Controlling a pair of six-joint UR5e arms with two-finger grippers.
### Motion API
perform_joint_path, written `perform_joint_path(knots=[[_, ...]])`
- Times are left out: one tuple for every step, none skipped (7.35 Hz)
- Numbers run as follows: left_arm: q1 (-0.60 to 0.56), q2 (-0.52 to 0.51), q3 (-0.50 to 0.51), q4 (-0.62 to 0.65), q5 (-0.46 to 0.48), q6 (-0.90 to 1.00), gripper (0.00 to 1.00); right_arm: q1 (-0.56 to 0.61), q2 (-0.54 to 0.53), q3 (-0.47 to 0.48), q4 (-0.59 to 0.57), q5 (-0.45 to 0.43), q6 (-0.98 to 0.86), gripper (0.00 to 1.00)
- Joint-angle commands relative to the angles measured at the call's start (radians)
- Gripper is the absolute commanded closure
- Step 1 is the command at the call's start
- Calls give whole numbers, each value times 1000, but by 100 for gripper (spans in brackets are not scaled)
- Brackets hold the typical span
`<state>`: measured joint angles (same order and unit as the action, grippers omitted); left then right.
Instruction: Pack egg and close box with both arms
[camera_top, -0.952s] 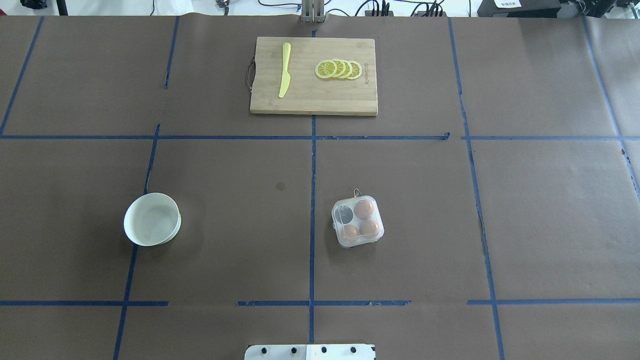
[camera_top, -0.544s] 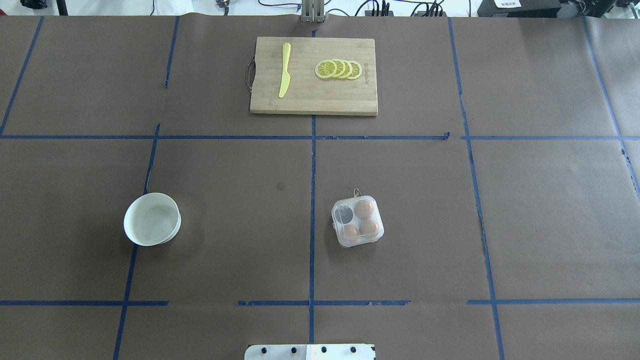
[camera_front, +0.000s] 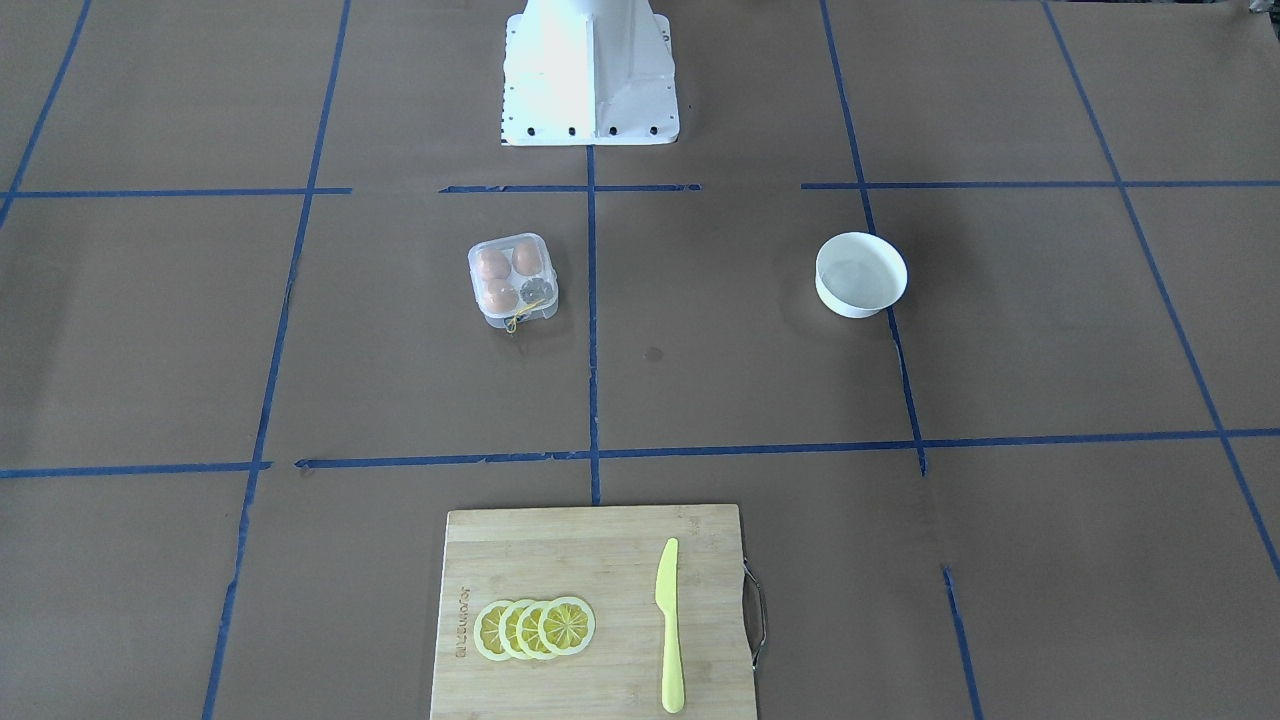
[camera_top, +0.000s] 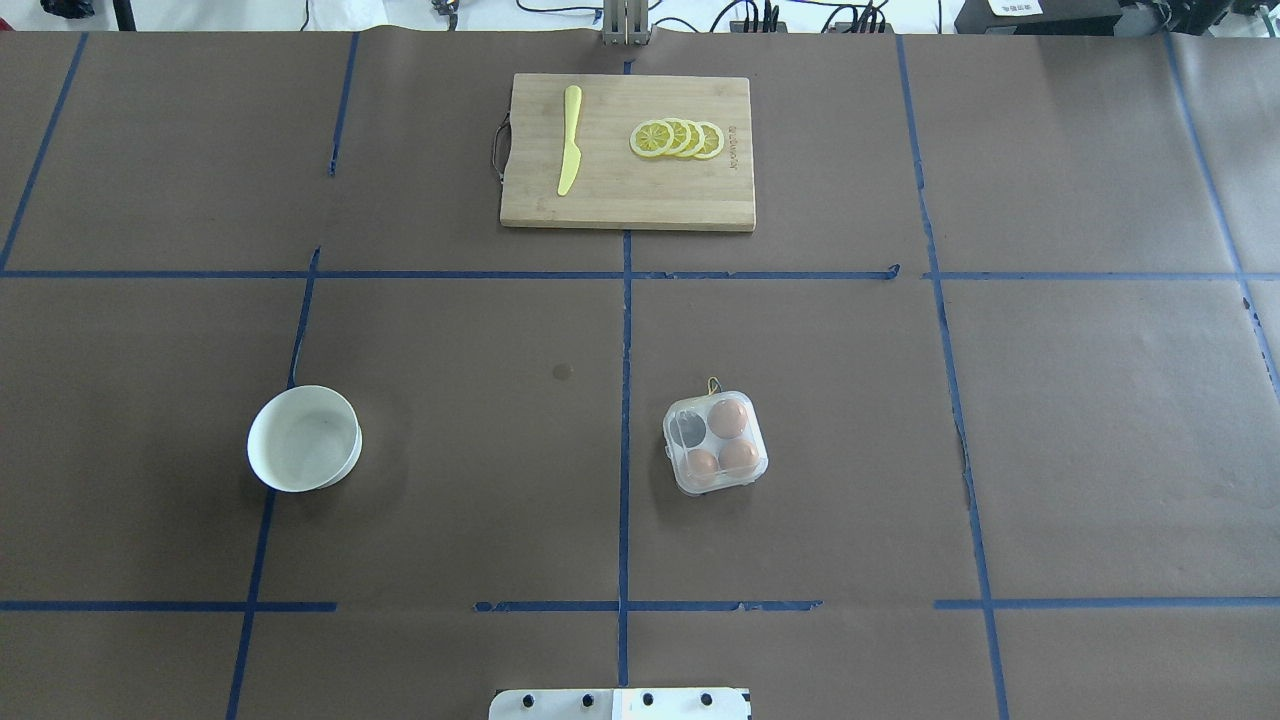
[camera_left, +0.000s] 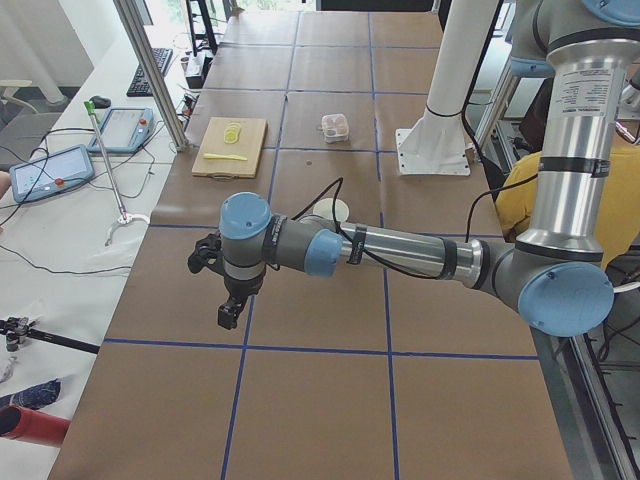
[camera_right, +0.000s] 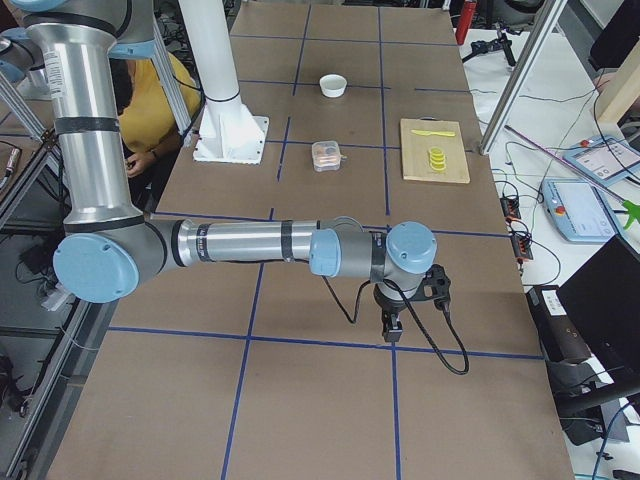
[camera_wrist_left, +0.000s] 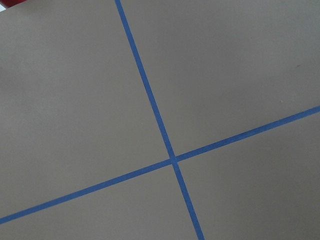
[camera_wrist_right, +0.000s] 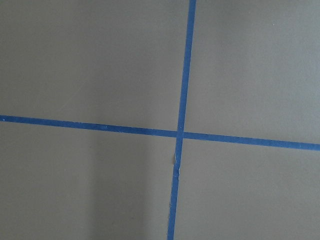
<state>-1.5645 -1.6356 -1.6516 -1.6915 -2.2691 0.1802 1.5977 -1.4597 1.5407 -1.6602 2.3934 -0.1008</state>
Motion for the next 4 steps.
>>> perform_joint_path(knots=[[0, 0, -4, 4, 5, 2, 0, -1, -10, -8, 3, 1, -2, 0], [-2, 5, -16, 54, -1, 2, 0, -1, -13, -5, 3, 0, -2, 0], [0, 2, -40, 170, -3, 2, 0, -1, -14, -5, 3, -2, 0, 0], [1, 2, -46, 214, -4, 2, 0, -1, -20, -4, 3, -2, 0, 0]])
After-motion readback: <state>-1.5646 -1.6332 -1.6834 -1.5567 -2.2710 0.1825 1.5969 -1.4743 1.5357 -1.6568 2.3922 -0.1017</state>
